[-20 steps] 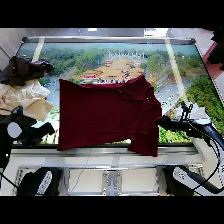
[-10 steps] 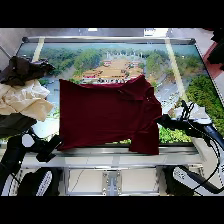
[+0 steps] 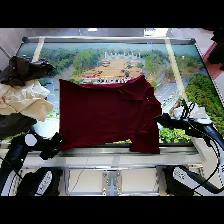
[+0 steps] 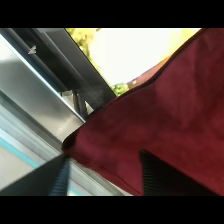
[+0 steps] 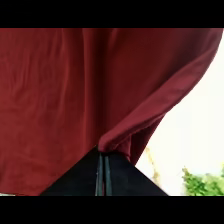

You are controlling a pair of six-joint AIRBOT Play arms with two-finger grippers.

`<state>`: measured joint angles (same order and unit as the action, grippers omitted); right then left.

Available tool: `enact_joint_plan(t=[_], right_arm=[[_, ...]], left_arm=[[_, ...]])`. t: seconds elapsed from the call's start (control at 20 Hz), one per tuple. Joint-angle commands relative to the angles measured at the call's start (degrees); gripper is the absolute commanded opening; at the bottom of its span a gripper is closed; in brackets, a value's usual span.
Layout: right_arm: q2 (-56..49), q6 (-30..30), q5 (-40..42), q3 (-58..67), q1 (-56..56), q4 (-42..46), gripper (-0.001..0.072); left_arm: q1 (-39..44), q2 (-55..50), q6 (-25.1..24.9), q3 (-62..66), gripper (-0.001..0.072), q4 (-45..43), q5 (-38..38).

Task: Fold the shirts.

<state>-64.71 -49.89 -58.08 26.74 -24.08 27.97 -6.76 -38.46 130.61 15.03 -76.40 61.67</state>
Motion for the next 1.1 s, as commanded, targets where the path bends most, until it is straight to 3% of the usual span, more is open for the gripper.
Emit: enact_joint_plan(t=[0.0,0.1,0.2,0.4,0.55,0.85,1.05], right_arm=[[0.0,0.5,-0.1,0.0,0.0,-1.9,0.0029],[0.0,0.5,-0.2,0.0,0.0,-1.9,0.0029],[0.0,0.5,-0.2,0.0,0.0,-2.2,0.0029],[4.2,1.6,-4.9,2.5,-0.2,-2.1,0.0027],[14.2,-1.5,-10.1,10.0,-0.2,3.8,0.0027],[38.0,-10.2,-10.9,30.4,-0.2,10.2,0.0027],[44.1,-16.7,-9.9,48.6,-0.2,19.2,0.0025]], left_arm=[[0.0,-0.3,0.1,0.0,0.0287,0.1,-0.8],[0.0,-0.3,-0.4,0.0,0.025,0.3,-1.2],[0.0,-0.3,-4.0,0.0,0.0017,2.1,-2.3],[0.0,-0.3,-12.3,4.9,0.0017,5.3,-10.4],[0.0,-0.3,-25.5,19.7,0.0017,5.2,-14.3],[0.0,-0.3,-40.7,52.2,0.0017,4.6,-13.7],[0.0,-0.3,-53.4,69.5,0.0016,4.3,-7.0]])
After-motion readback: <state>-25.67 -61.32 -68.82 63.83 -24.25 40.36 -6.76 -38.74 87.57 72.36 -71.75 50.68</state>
